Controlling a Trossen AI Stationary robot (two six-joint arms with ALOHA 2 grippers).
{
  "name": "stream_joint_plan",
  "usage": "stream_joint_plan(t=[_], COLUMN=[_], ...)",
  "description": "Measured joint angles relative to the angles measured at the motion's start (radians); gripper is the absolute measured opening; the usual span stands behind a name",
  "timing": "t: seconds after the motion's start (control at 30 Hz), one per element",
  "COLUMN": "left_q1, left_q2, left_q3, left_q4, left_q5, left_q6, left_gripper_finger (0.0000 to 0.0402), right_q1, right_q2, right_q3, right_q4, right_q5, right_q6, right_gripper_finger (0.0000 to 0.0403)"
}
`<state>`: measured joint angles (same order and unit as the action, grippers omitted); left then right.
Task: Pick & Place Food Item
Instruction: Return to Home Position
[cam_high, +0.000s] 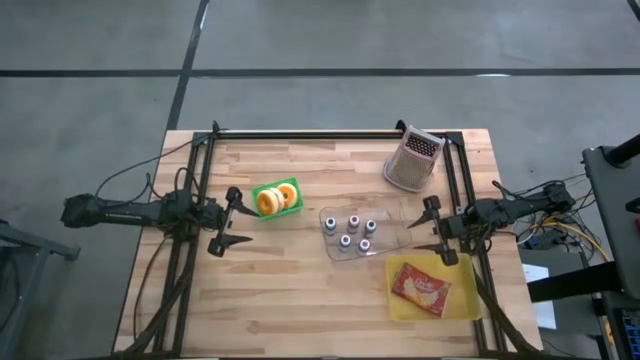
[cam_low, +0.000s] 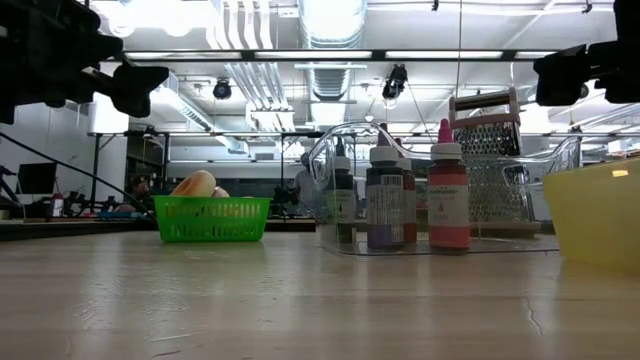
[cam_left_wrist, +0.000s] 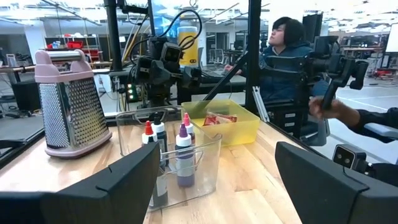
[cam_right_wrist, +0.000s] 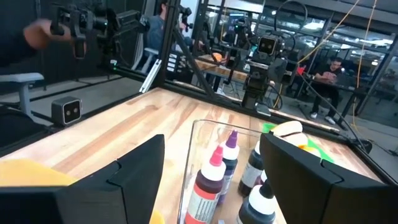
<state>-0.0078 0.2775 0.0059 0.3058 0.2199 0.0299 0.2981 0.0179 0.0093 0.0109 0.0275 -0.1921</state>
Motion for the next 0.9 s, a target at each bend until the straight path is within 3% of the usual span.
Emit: stream_joint_plan(t=[0.9], left_q1=[0.000], left_q2=[0.001], left_q3=[0.000], left_q4=[0.000], left_q5=[-0.001], left_q6=[0.000], left_gripper_finger=[0.0321], right_q1=[0.000], right_q2=[0.005], right_q3=[0.000], right_q4=[0.001], right_q5=[-0.001], right_q6=[-0.001], right_gripper_finger=[0.0259])
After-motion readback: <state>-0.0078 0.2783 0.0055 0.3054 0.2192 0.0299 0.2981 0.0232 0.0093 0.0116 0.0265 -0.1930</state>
